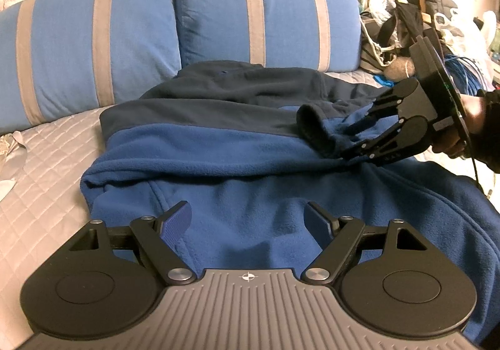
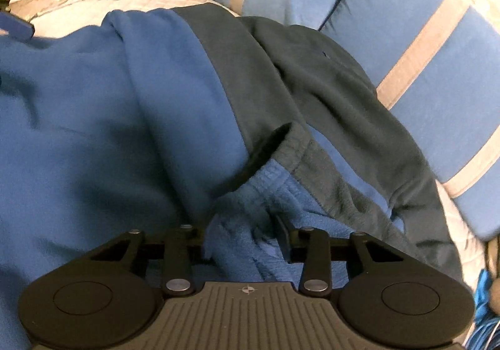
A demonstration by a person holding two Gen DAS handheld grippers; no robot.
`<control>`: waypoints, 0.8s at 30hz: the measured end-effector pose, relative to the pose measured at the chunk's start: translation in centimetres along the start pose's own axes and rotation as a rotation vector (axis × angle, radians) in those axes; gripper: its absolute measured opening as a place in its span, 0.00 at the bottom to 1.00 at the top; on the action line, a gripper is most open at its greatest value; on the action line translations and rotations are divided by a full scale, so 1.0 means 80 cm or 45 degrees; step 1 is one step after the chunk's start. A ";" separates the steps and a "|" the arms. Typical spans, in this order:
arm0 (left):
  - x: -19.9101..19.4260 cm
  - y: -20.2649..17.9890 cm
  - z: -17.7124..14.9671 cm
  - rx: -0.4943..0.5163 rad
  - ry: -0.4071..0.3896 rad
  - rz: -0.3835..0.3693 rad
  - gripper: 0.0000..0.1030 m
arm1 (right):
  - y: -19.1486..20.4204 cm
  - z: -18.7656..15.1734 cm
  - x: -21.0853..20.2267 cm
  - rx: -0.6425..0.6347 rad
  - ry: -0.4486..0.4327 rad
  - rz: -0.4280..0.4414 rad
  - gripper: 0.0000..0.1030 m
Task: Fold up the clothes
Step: 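Grasp the blue jacket hem with the right gripper while the left gripper grasps the dark cuff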
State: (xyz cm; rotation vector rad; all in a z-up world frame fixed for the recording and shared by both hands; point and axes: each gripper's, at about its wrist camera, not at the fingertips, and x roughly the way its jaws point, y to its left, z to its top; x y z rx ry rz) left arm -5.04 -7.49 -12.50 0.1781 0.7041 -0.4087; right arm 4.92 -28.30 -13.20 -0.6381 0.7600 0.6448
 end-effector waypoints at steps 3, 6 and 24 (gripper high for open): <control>0.000 0.001 0.000 -0.004 0.002 -0.005 0.77 | 0.003 0.001 0.007 -0.045 0.015 -0.029 0.38; 0.001 0.006 0.001 -0.040 0.023 -0.019 0.77 | 0.011 0.000 0.010 -0.078 -0.001 -0.087 0.16; 0.148 0.040 0.137 -1.031 0.298 -0.628 0.78 | 0.056 -0.004 -0.059 -0.268 -0.303 -0.539 0.12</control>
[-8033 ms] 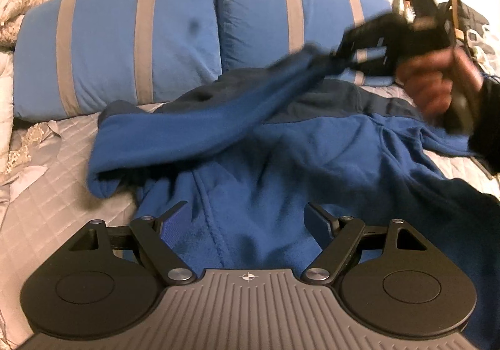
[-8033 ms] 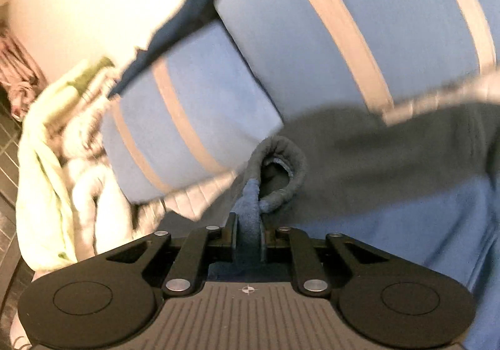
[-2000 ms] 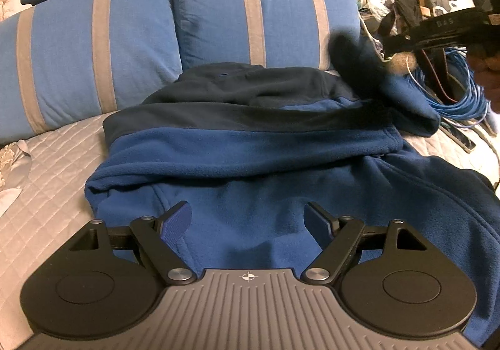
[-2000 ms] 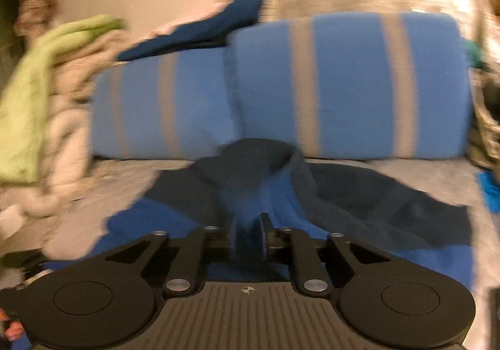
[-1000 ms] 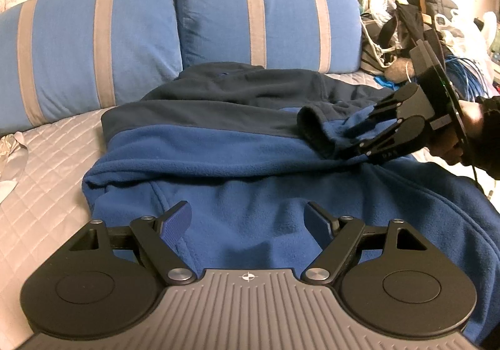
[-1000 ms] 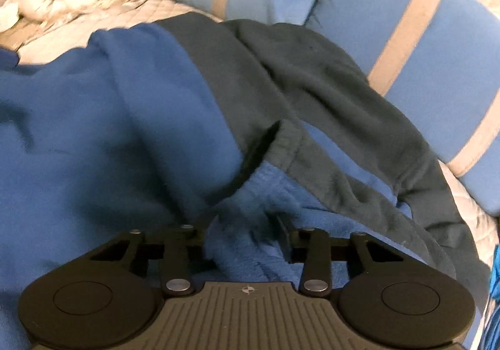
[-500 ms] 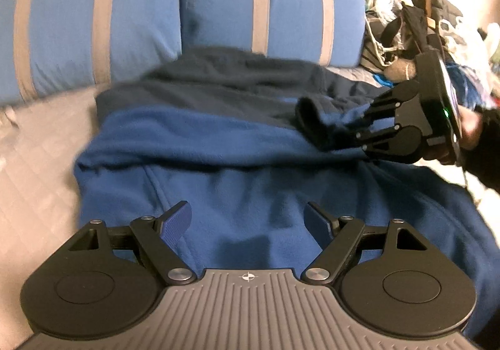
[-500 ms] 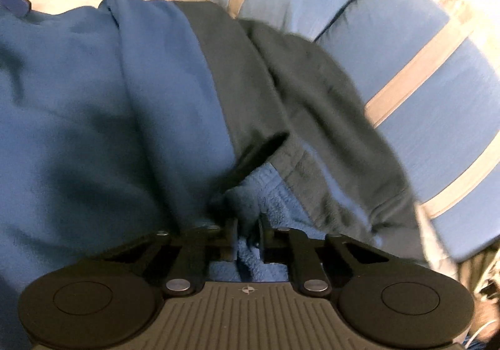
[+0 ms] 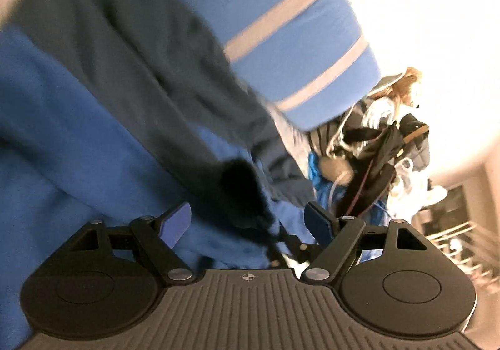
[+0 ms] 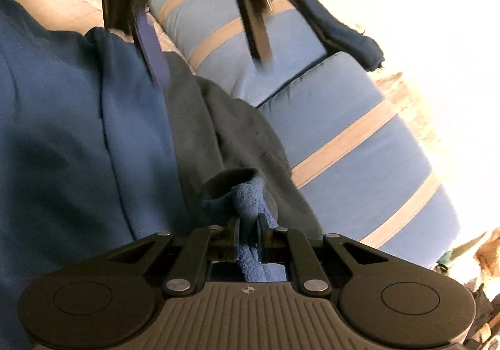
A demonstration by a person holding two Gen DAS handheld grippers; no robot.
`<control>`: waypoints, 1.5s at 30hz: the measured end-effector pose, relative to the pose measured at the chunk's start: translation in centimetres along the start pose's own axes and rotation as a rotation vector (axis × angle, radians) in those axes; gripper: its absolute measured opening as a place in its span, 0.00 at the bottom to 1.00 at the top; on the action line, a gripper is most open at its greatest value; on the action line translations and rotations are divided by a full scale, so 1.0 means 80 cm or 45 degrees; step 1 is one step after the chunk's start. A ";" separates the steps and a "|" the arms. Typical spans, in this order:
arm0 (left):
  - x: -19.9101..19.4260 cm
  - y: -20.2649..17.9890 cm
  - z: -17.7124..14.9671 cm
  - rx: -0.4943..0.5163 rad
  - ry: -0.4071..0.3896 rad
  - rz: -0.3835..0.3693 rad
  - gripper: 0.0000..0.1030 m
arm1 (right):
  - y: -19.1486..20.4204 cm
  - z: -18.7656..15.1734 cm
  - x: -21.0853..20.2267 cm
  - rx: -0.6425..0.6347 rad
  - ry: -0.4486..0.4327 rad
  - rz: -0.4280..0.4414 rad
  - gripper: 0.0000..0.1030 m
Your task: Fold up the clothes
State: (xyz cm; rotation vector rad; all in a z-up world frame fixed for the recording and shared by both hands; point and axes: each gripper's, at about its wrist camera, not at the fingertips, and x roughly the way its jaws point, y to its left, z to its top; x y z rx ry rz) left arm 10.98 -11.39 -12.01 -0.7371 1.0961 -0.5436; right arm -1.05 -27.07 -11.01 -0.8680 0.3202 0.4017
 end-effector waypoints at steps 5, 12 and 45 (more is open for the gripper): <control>0.079 0.018 -0.007 -0.283 0.163 -0.078 0.78 | 0.006 0.004 -0.001 -0.018 -0.036 -0.045 0.12; 0.125 0.030 -0.017 -0.482 0.206 -0.227 0.76 | 0.014 0.008 0.005 -0.036 -0.060 -0.086 0.12; -0.020 -0.058 0.046 -0.098 -0.247 -0.472 0.14 | -0.218 -0.230 0.086 1.504 0.438 -0.263 0.72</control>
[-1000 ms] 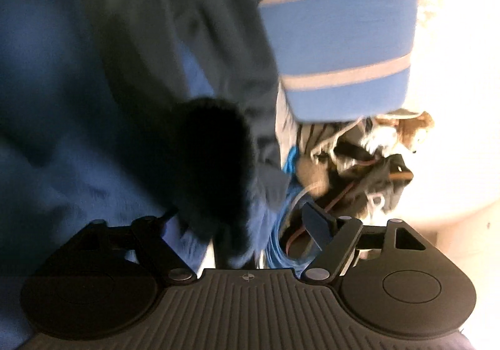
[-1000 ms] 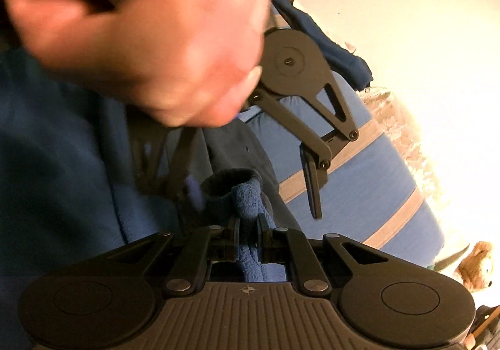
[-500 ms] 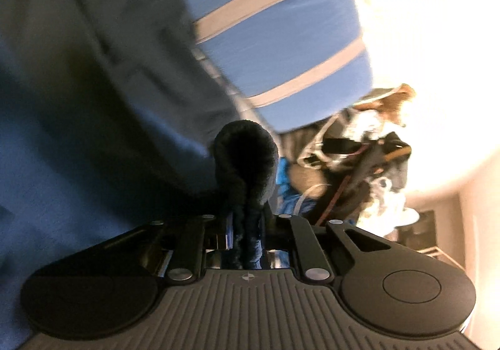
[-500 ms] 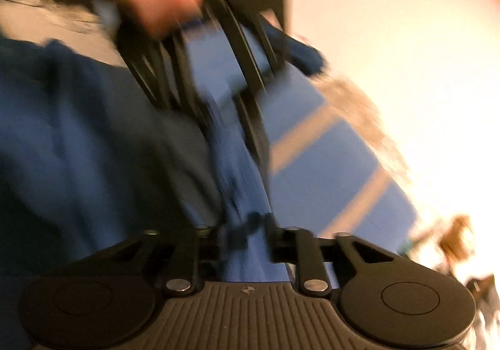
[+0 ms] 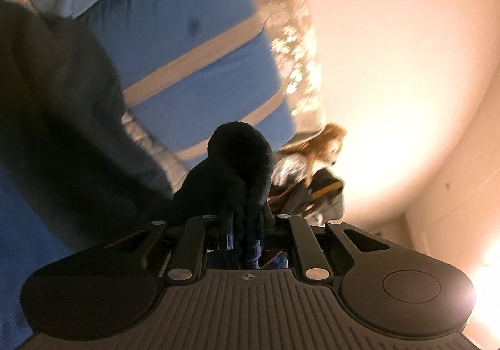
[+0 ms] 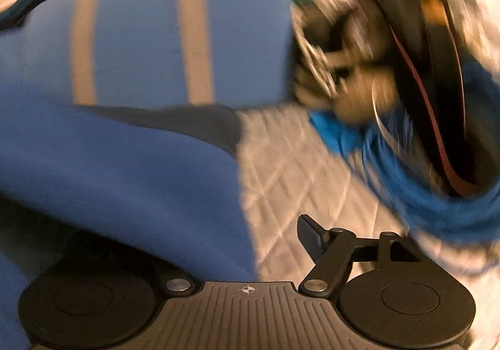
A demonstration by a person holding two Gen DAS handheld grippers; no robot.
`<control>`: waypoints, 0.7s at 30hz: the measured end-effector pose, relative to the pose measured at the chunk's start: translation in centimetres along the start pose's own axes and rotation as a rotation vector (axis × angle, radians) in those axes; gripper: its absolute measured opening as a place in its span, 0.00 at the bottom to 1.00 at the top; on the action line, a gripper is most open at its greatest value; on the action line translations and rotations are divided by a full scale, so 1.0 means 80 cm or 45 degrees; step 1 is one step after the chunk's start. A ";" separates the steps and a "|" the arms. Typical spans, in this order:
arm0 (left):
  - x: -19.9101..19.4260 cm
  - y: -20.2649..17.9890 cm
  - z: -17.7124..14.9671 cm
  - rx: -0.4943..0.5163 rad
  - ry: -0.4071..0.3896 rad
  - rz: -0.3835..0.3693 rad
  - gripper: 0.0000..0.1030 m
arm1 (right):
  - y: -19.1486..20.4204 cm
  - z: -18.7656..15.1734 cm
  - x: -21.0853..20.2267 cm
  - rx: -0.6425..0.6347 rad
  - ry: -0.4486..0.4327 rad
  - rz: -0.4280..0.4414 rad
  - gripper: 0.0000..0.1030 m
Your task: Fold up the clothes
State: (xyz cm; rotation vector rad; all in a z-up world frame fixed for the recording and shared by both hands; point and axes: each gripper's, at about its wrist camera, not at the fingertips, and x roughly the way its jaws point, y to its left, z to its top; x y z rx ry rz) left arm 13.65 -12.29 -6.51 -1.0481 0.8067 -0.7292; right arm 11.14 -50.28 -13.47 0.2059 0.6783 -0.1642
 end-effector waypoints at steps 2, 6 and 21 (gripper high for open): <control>-0.010 -0.002 0.006 -0.003 -0.037 -0.020 0.14 | -0.018 0.001 0.009 0.142 0.102 0.075 0.72; -0.023 -0.007 0.016 -0.021 -0.099 -0.050 0.13 | -0.047 0.023 0.055 0.407 0.391 0.318 0.81; -0.071 -0.020 0.053 -0.097 -0.282 -0.124 0.13 | 0.019 0.011 0.037 0.149 0.277 0.395 0.88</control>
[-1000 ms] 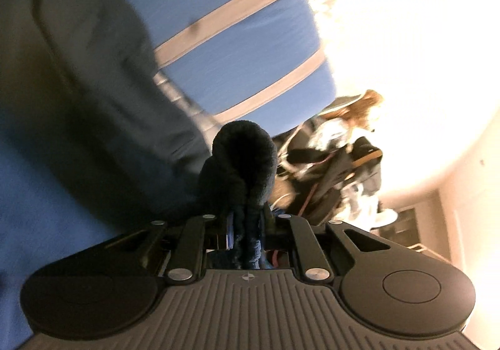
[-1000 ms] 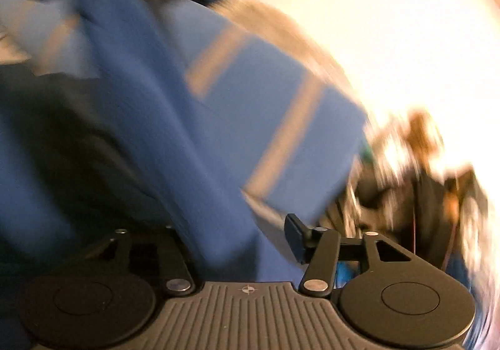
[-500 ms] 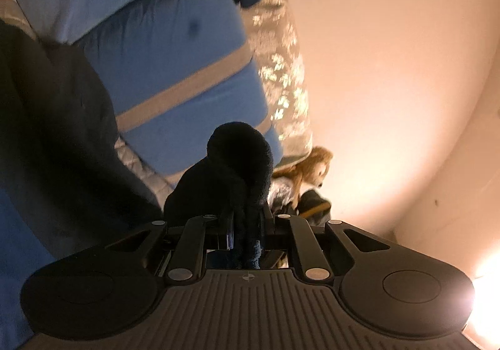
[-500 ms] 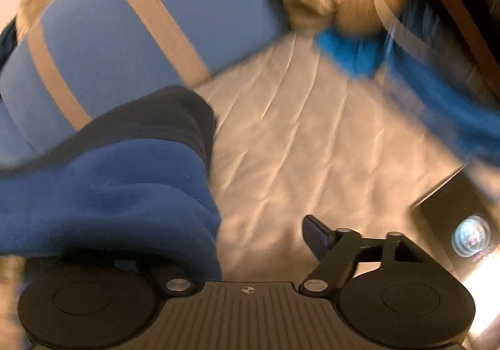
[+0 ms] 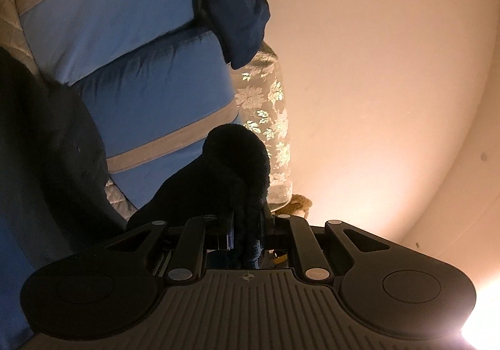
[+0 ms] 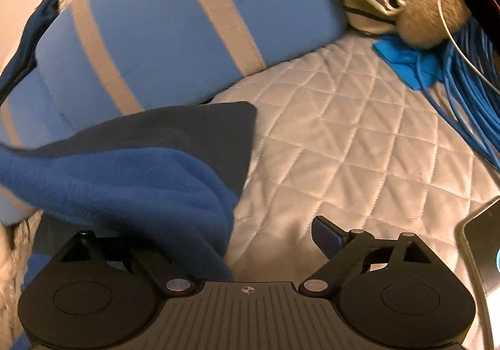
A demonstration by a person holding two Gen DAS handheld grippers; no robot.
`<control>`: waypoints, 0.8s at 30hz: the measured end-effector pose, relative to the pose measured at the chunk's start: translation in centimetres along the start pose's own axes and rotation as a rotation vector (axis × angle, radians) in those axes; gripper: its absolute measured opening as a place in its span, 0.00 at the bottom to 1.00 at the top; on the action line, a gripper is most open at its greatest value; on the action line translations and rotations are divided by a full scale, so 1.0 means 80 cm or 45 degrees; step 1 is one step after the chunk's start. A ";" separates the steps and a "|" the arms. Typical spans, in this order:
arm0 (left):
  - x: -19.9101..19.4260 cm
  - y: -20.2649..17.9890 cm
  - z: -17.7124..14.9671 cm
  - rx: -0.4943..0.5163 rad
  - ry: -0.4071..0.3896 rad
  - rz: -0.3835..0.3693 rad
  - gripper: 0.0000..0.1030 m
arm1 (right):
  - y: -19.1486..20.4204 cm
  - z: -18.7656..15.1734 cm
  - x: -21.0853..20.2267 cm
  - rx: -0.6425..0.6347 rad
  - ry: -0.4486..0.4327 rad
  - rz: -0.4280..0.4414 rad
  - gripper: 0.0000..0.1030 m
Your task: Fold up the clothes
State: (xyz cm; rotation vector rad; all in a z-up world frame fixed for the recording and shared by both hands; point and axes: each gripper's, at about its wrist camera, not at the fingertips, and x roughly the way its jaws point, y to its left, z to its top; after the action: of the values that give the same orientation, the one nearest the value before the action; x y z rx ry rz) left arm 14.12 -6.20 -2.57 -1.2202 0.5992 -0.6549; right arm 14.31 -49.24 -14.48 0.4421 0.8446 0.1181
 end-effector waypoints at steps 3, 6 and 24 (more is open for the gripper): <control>0.001 -0.001 0.001 -0.006 0.000 -0.004 0.13 | 0.019 -0.011 0.003 -0.090 -0.012 -0.003 0.88; 0.000 0.001 0.004 -0.018 -0.006 -0.004 0.13 | 0.035 -0.025 0.012 -0.202 0.005 -0.047 0.88; -0.076 0.055 0.072 -0.010 -0.090 0.174 0.13 | 0.074 -0.100 0.002 -1.076 -0.205 -0.369 0.54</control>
State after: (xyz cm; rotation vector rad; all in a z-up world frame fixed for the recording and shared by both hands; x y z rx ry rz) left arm 14.80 2.94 -5.08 -1.1933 0.6210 -0.4931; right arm 8.91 -41.17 -16.71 -0.4584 0.6216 0.1561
